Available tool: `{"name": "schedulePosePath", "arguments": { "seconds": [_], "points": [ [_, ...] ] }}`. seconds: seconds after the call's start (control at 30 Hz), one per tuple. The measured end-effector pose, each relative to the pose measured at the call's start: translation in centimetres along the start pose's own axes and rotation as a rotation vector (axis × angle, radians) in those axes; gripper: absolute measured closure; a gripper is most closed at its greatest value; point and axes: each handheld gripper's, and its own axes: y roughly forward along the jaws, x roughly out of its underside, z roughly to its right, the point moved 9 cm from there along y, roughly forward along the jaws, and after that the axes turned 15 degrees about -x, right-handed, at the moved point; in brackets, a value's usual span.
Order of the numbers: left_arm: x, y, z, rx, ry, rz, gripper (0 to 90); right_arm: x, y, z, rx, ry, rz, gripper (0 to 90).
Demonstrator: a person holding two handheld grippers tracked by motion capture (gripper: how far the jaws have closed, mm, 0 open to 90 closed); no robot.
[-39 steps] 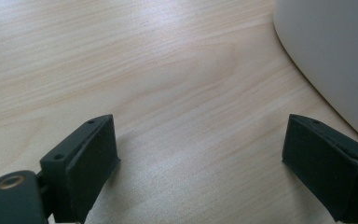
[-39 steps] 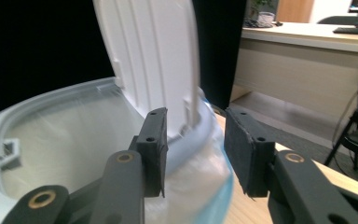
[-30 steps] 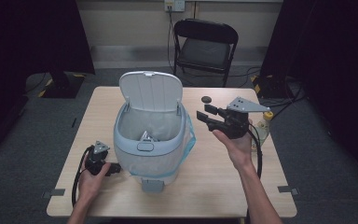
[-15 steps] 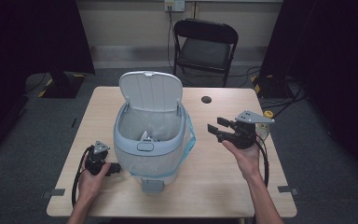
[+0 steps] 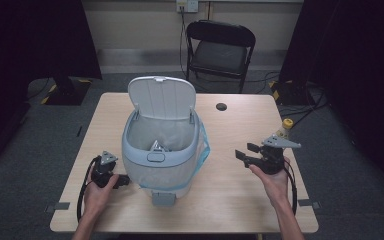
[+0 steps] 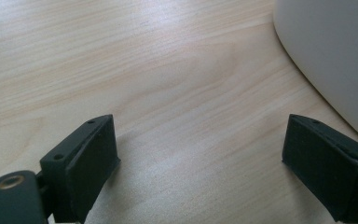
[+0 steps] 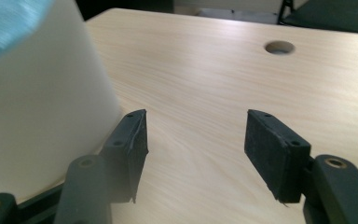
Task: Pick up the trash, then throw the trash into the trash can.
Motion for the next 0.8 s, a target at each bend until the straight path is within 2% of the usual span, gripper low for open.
{"name": "schedulePosePath", "arguments": {
  "seconds": [0.07,0.17,0.23,0.43,0.8],
  "points": [
    [0.0,0.0,0.0,0.0,0.0,0.0,9.6,0.9,-0.3,0.8,0.047,0.001,-0.029,37.6],
    [0.0,0.0,0.0,0.0,0.0,0.0,9.6,1.9,-0.7,1.6,0.065,0.026,-0.035,35.4],
    [0.0,0.0,0.0,0.0,0.0,0.0,9.6,2.9,-0.9,2.3,0.093,0.032,-0.058,34.5],
    [0.0,0.0,0.0,0.0,0.0,0.0,9.6,5.1,-2.0,4.2,0.138,0.099,-0.066,33.4],
    [0.0,0.0,0.0,0.0,0.0,0.0,9.6,7.0,-2.6,5.8,0.191,0.137,-0.109,32.5]
  ]
}}
